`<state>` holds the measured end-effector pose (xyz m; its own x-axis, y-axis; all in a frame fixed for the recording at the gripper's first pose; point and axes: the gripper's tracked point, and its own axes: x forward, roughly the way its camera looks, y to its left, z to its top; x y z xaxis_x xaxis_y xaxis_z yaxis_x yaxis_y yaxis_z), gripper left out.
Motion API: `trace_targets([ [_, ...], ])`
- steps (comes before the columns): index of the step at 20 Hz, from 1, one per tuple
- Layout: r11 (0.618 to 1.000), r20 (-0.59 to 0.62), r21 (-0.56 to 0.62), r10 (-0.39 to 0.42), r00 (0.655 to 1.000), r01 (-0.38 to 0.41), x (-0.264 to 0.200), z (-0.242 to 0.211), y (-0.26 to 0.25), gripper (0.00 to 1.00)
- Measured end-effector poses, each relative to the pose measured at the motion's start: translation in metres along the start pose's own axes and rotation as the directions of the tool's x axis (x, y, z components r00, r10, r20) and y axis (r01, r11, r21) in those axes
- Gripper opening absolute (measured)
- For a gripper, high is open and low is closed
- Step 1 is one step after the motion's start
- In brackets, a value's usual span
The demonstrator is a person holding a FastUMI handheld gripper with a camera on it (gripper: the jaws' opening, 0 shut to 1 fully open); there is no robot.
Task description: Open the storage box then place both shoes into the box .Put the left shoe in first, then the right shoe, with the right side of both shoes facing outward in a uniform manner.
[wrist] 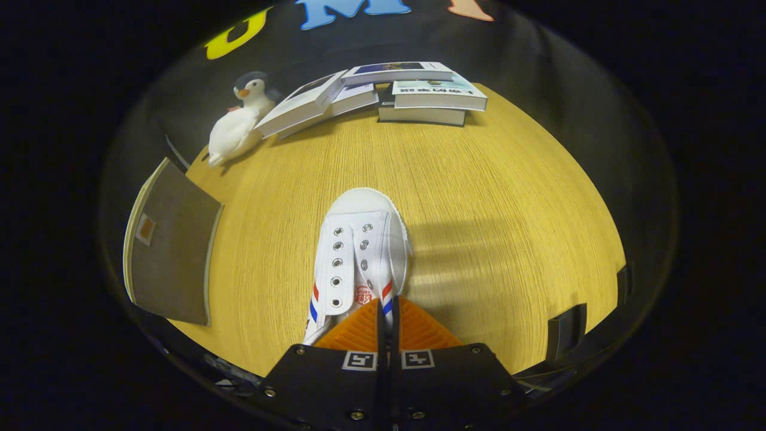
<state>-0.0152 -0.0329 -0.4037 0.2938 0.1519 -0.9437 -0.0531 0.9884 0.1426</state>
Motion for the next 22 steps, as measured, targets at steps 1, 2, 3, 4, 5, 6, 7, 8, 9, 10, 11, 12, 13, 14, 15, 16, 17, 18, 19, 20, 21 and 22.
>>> trace_targets([
  [1, 0.999, 0.003, 0.034, 0.016, 1.000, -0.016, -0.002, 0.000, 0.003, 0.01],
  [2, 0.998, -0.001, 0.052, 0.032, 0.999, -0.032, -0.005, -0.002, 0.006, 0.01],
  [3, 0.996, 0.009, 0.073, 0.046, 0.999, -0.046, -0.009, -0.001, 0.009, 0.01],
  [4, 0.994, 0.026, 0.089, 0.055, 0.998, -0.057, -0.012, 0.000, 0.013, 0.01],
  [5, 0.993, 0.035, 0.100, 0.063, 0.997, -0.066, -0.016, 0.001, 0.016, 0.01],
  [6, 0.991, 0.033, 0.106, 0.075, 0.997, -0.078, -0.018, 0.002, 0.019, 0.00],
  [7, 0.990, 0.046, 0.109, 0.087, 0.995, -0.091, -0.024, 0.003, 0.024, 0.00],
  [8, 0.987, 0.064, 0.120, 0.096, 0.993, -0.103, -0.028, 0.005, 0.029, 0.00],
  [9, 0.984, 0.065, 0.130, 0.111, 0.992, -0.118, -0.032, 0.007, 0.035, 0.00],
  [10, 0.980, 0.068, 0.146, 0.130, 0.989, -0.138, -0.037, 0.010, 0.041, 0.00],
  [11, 0.972, 0.082, 0.168, 0.149, 0.985, -0.161, -0.041, 0.014, 0.049, 0.00],
  [12, 0.965, 0.090, 0.181, 0.175, 0.980, -0.189, -0.049, 0.016, 0.059, 0.00],
  [13, 0.961, 0.092, 0.178, 0.200, 0.975, -0.213, -0.053, 0.021, 0.069, 0.00],
  [14, 0.959, 0.111, 0.175, 0.207, 0.972, -0.224, -0.058, 0.026, 0.076, 0.00],
  [15, 0.959, 0.121, 0.168, 0.211, 0.970, -0.229, -0.063, 0.031, 0.084, 0.00],
  [16, 0.959, 0.118, 0.157, 0.219, 0.969, -0.236, -0.068, 0.033, 0.090, 0.00],
  [17, 0.957, 0.127, 0.155, 0.227, 0.965, -0.246, -0.072, 0.036, 0.099, 0.00],
  [18, 0.953, 0.143, 0.159, 0.237, 0.961, -0.259, -0.077, 0.040, 0.108, 0.00],
  [19, 0.948, 0.142, 0.158, 0.254, 0.957, -0.276, -0.080, 0.042, 0.117, 0.00],
  [20, 0.943, 0.145, 0.159, 0.270, 0.952, -0.291, -0.083, 0.046, 0.125, 0.00],
  [21, 0.939, 0.153, 0.162, 0.279, 0.948, -0.303, -0.087, 0.049, 0.134, 0.00],
  [22, 0.937, 0.153, 0.157, 0.289, 0.945, -0.312, -0.090, 0.050, 0.143, 0.00],
])
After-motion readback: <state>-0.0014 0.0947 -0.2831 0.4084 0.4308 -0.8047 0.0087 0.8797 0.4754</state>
